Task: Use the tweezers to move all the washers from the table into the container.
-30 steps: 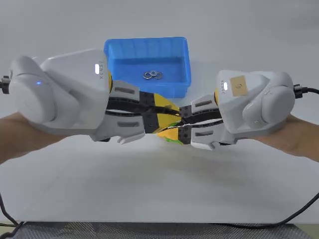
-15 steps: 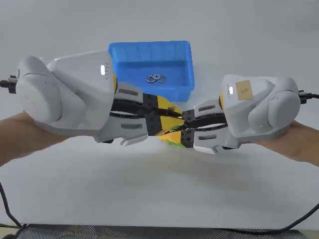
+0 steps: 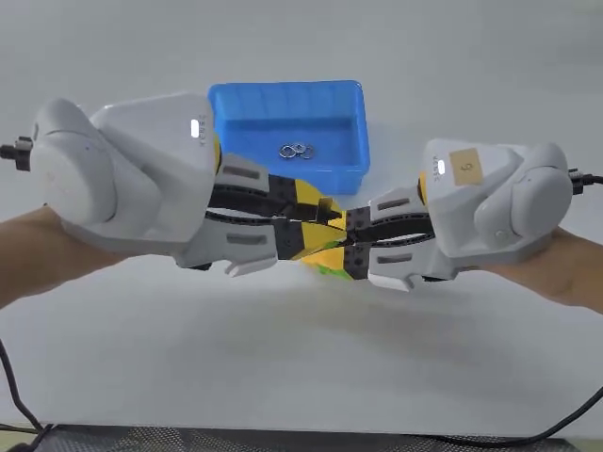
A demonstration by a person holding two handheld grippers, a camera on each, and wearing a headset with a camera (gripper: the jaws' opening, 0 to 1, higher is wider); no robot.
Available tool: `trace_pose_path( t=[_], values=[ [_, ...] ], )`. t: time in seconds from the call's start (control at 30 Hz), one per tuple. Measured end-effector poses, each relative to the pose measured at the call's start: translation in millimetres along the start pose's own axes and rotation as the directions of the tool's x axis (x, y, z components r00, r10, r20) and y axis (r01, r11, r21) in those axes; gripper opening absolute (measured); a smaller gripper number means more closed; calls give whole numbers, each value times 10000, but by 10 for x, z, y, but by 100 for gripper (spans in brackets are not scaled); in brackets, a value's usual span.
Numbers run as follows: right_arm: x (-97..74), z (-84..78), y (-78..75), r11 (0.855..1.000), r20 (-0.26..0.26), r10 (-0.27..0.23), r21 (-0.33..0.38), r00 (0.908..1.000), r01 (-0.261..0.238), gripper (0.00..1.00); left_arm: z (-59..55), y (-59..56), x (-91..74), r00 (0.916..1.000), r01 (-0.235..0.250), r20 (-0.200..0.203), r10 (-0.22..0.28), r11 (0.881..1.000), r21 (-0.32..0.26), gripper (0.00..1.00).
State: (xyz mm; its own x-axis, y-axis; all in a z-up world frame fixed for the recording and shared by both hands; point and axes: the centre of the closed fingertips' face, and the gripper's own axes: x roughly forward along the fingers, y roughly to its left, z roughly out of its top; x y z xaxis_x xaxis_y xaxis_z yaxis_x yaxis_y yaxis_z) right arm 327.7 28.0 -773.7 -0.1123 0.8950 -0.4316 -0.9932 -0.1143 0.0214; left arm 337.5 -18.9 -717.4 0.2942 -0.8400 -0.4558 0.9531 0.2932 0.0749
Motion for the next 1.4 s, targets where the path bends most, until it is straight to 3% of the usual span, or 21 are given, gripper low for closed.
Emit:
trace_pose_path(
  t=[0.33,0.6,0.77,0.87,0.97,1.07,1.4],
  values=[
    [-1,37,11,10000,-46,6,-58,10000,-6,9,-29,-50,-60,9995,180,-251,-175,9997,186,19],
    [-46,105,-48,9997,-65,-172,-188,9998,171,9,11,46,-285,9992,-391,-85,390,9992,-50,23],
    [-71,139,-84,9993,-95,-332,-186,9994,330,9,-93,107,-497,9960,-825,-350,817,9963,-233,26],
    [-102,228,-112,9990,33,-442,-77,9990,443,9,-141,128,-620,9932,-1124,-415,1091,9900,-857,29],
    [-125,298,-150,9985,69,-515,-175,9986,516,9,-189,147,-724,9892,-1438,-455,1396,9837,-1078,32],
    [-161,423,-178,9982,178,-544,-233,9984,548,9,-180,187,-789,9825,-1858,-179,1856,9658,-1810,33],
    [-267,854,-326,9954,443,-682,-640,9967,710,9,-190,203,-905,9751,-2117,169,2211,9508,-2261,41]
  ],
)
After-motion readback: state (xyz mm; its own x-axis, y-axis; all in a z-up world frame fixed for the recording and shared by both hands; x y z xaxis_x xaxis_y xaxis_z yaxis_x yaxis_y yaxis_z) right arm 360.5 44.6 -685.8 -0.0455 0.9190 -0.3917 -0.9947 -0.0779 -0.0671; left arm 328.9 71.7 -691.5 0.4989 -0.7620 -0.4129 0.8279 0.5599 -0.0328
